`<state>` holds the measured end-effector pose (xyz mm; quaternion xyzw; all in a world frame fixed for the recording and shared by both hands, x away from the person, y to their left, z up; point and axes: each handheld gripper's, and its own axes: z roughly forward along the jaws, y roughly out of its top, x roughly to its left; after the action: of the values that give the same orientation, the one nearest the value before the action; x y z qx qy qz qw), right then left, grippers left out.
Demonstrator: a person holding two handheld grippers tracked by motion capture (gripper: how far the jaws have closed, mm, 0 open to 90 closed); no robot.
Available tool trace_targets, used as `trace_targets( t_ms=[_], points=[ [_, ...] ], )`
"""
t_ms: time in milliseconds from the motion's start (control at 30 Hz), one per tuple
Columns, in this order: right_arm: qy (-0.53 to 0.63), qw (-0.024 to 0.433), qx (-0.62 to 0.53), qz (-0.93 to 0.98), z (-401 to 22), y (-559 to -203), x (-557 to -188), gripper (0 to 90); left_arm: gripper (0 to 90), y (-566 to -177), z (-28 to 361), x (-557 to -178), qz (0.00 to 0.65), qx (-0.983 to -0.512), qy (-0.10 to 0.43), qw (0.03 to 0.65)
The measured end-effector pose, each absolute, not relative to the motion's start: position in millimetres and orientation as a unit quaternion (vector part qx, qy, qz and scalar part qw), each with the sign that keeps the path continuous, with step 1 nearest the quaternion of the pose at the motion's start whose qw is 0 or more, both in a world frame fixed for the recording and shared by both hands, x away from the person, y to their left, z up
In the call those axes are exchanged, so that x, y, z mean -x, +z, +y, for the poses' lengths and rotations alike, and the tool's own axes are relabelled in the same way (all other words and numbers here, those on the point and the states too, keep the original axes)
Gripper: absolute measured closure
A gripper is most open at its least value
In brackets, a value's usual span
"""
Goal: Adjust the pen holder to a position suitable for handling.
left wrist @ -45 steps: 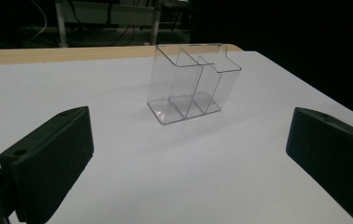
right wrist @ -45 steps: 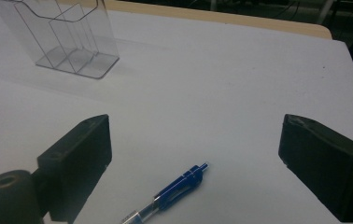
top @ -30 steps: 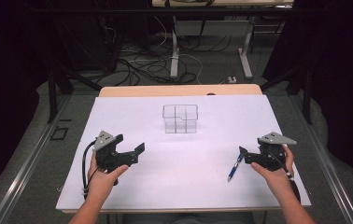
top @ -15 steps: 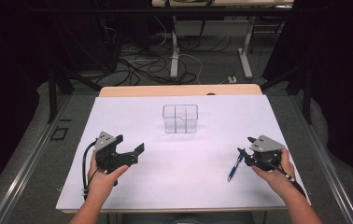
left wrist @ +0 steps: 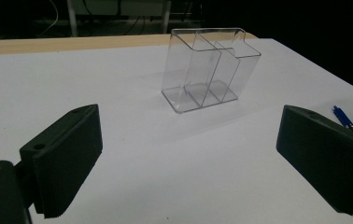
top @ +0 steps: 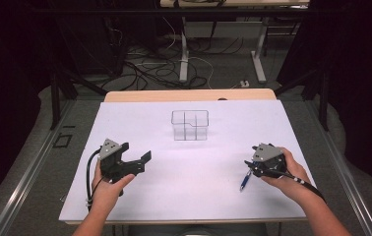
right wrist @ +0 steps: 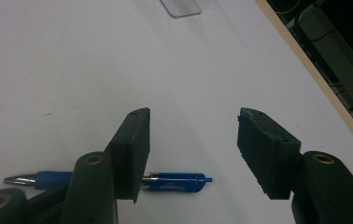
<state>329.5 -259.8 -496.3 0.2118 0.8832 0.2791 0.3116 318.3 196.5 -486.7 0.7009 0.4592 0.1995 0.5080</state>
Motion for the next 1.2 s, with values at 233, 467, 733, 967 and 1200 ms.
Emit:
trace_targets(
  t_ms=[233,467,733,967,1200],
  points=[
    [0.273,0.333,-0.210,0.878,-260.5,-500.3,-328.1,40.5,8.6,-487.5,196.3,-318.2,0.456,-0.706,0.198,0.504],
    [0.279,0.343,-0.221,0.869,-265.0,-498.6,-329.0,35.9,12.5,-487.5,191.0,-317.2,0.451,-0.713,0.199,0.499],
    [0.294,0.355,-0.227,0.858,-270.4,-500.0,-328.7,31.4,15.4,-491.7,178.1,-318.0,0.440,-0.724,0.193,0.495],
    [0.270,0.345,-0.151,0.886,-267.7,-496.6,-328.7,31.1,15.4,-492.1,175.4,-317.5,0.435,-0.729,0.194,0.492],
    [0.209,0.331,-0.056,0.919,-258.4,-491.0,-331.6,32.2,15.4,-492.6,178.0,-317.9,0.437,-0.728,0.195,0.490]
  ],
)
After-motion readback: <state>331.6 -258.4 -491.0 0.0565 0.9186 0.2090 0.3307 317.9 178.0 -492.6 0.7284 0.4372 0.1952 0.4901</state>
